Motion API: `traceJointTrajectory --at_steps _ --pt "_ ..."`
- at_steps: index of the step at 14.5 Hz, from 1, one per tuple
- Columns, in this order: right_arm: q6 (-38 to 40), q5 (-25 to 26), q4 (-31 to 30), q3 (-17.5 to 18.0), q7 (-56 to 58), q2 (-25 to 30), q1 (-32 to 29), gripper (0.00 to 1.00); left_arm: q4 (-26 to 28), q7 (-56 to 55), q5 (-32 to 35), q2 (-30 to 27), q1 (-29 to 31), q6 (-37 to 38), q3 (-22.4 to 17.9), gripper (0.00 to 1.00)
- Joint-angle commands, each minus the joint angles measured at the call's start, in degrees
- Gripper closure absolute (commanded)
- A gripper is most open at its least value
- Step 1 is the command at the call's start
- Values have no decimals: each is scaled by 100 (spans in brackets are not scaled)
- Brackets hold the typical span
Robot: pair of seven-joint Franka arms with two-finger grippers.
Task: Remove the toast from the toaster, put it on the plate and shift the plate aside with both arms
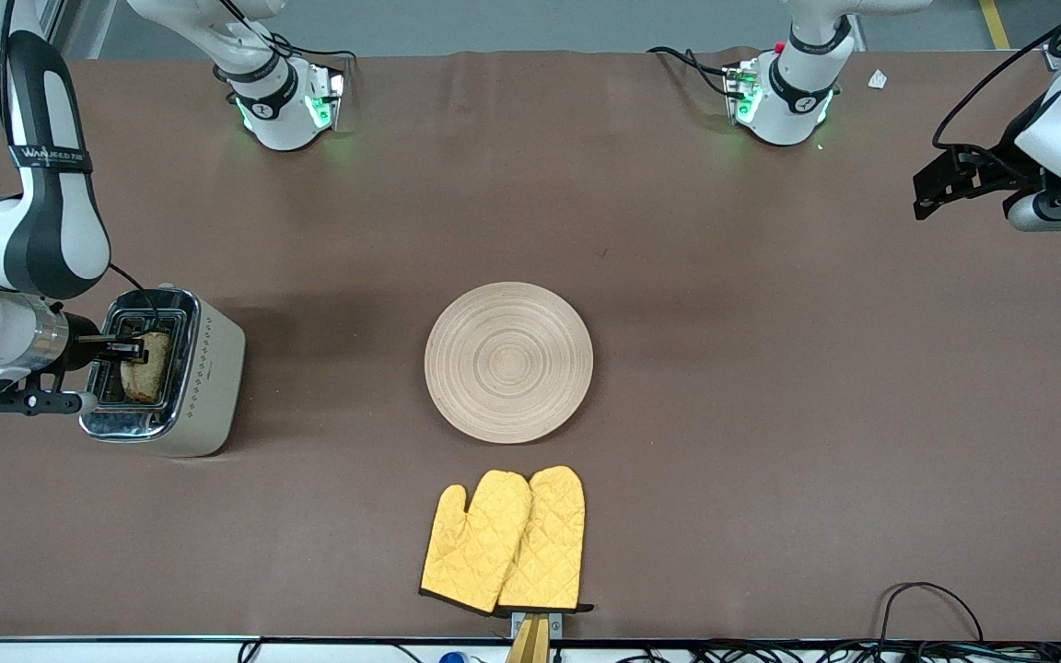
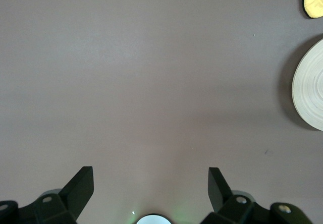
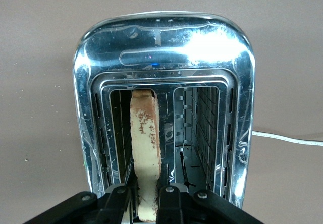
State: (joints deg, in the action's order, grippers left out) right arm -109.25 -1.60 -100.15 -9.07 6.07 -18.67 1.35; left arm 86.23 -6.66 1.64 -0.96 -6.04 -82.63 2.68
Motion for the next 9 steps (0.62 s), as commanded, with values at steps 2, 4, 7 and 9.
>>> traceJointTrajectory --at_steps 2,4,7,9 --pt "-27 -104 13 46 122 -14 -100 83 -132 104 -49 60 -20 19 -13 0" --pt "-27 -104 13 46 122 -14 -100 83 -132 104 -49 60 -20 19 -13 0" --pt "-18 -104 30 46 122 -5 -83 83 -132 78 -49 60 -55 19 -4 0" --pt "-18 -104 30 46 122 -5 -83 84 -123 43 -49 60 -73 19 13 0"
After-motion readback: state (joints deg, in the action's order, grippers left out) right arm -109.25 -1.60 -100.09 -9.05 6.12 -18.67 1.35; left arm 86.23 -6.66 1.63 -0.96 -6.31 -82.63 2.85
